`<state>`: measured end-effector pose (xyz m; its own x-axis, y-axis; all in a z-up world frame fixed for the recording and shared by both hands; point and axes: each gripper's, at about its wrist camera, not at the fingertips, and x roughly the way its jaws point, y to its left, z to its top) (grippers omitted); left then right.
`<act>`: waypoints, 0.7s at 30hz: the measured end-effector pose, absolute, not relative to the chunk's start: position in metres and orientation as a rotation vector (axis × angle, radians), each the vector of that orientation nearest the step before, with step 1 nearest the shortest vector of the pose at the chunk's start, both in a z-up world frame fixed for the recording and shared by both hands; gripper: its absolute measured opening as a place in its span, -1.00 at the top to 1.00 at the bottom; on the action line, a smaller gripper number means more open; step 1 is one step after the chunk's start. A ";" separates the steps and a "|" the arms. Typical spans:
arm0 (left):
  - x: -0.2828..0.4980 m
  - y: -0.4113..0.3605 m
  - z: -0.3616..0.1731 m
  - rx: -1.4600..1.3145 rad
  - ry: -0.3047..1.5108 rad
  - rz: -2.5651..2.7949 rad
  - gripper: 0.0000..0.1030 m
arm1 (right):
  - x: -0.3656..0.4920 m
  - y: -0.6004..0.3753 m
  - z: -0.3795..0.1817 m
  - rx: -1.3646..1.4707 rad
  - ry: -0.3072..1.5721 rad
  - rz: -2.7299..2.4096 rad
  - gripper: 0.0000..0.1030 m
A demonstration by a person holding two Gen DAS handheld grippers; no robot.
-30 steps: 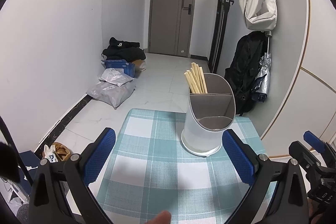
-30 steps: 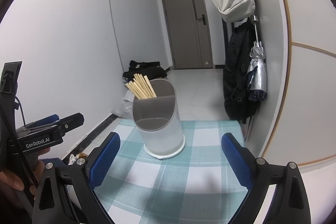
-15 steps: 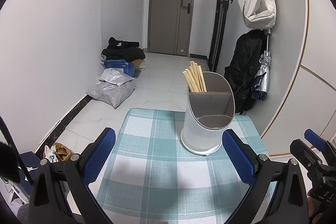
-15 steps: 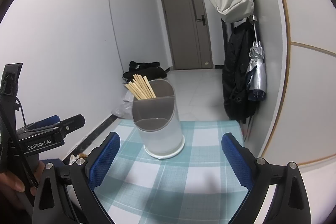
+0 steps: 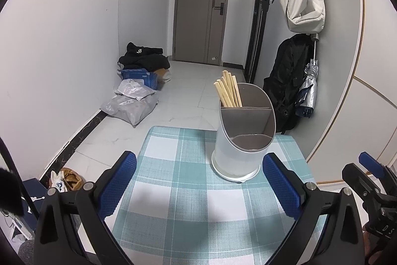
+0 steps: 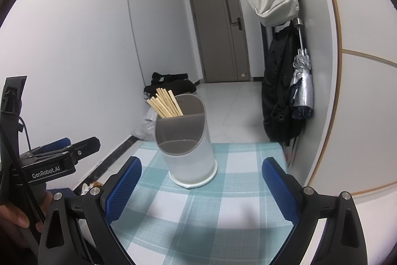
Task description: Organize utensils
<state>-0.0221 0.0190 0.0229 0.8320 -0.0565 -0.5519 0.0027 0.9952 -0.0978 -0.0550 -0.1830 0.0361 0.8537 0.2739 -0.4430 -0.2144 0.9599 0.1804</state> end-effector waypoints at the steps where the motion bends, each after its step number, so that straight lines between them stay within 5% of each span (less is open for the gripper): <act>1: -0.022 0.019 0.023 -0.095 0.587 -0.032 -0.94 | -0.055 -0.183 0.036 0.126 0.484 0.256 -0.91; 21: -0.021 0.016 0.021 -0.089 0.589 -0.030 -0.94 | -0.056 -0.182 0.036 0.127 0.487 0.256 -0.91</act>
